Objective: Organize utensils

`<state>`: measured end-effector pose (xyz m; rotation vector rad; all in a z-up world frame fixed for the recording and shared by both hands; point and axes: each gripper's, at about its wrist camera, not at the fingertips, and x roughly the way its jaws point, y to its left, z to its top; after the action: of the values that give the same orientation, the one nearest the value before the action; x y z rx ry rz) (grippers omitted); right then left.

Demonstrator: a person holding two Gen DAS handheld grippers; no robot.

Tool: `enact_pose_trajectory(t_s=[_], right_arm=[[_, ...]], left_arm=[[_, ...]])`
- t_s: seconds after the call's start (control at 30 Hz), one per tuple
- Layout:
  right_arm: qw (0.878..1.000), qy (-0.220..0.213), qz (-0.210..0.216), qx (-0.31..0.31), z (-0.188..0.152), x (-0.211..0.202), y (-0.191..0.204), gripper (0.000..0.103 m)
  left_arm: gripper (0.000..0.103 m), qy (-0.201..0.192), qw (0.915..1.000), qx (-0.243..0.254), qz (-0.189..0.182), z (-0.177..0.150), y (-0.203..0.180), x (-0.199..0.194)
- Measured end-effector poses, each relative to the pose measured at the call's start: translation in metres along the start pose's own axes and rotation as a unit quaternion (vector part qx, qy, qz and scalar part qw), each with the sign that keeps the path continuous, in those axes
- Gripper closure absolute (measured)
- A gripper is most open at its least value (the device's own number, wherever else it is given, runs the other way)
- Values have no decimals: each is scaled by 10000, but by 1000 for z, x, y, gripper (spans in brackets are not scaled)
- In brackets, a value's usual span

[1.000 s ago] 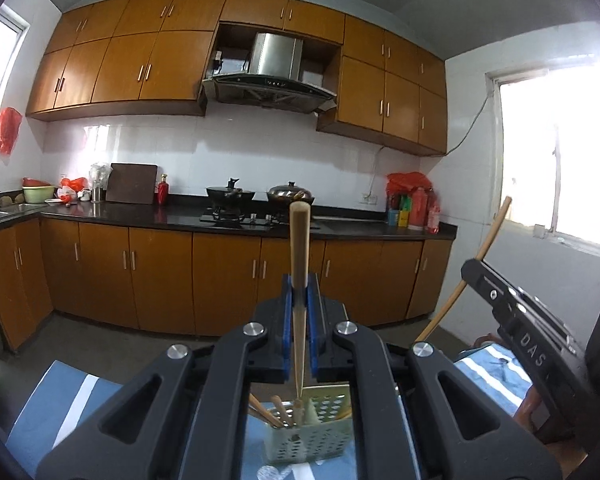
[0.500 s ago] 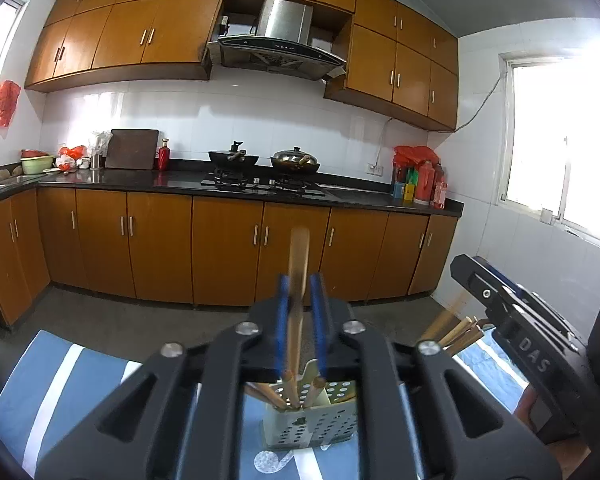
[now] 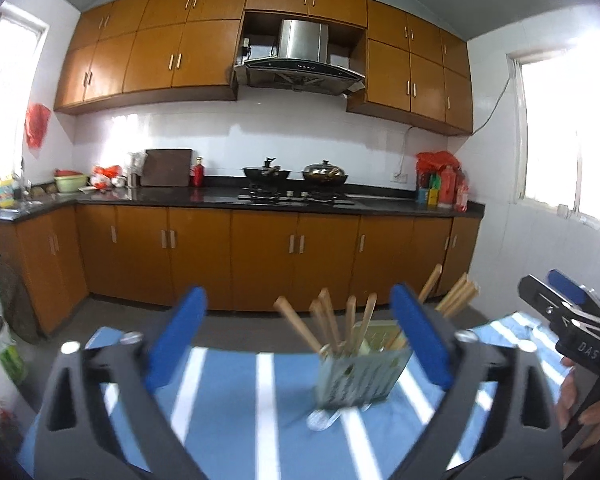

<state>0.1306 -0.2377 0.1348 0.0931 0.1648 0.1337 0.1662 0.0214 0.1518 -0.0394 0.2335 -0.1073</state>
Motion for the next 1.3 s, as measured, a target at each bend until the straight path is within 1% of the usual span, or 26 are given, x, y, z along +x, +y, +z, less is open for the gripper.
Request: enact_pose_trajectory(t_s=[0.03,0.1,0.2,0.37,0.47,0.53,0.63,0.73,0.93,1.3], right_arm=[[9999,58,-110,-94,-7,-8,3,2],[9994,151,-234,-228,-17,-19,7,2],[9985,315,-321,-309,-31,-33,13,2],[9976,643,-243,-110,-59,-57,19,2],[9969,728,-230,-184,-74,-68,24,2],[9959,801,-247,-332,-87,-75,28,2],[9939,996,-241,-415,-103,-81,31,2],[9927,1128,-227,-373,-117,-89,31,2],[9912,1239,-341,-314,-139,-101,29,2],[9911,1266,-380,-164,-150,-107,25,2]], left_arm=[[4,9,10000,56,70,-7,1,-10],[4,55,9997,135,177,-20,3,-24],[4,126,9992,211,328,-43,3,-44],[4,203,9987,151,438,-78,3,-74],[4,198,9972,354,628,-101,-2,-90],[4,295,9960,452,718,-114,-4,-97],[4,441,9964,362,634,-126,-3,-103],[4,516,9966,274,574,-139,-2,-110],[4,692,9958,296,526,-159,-5,-119],[4,852,9951,244,449,-180,-13,-124]])
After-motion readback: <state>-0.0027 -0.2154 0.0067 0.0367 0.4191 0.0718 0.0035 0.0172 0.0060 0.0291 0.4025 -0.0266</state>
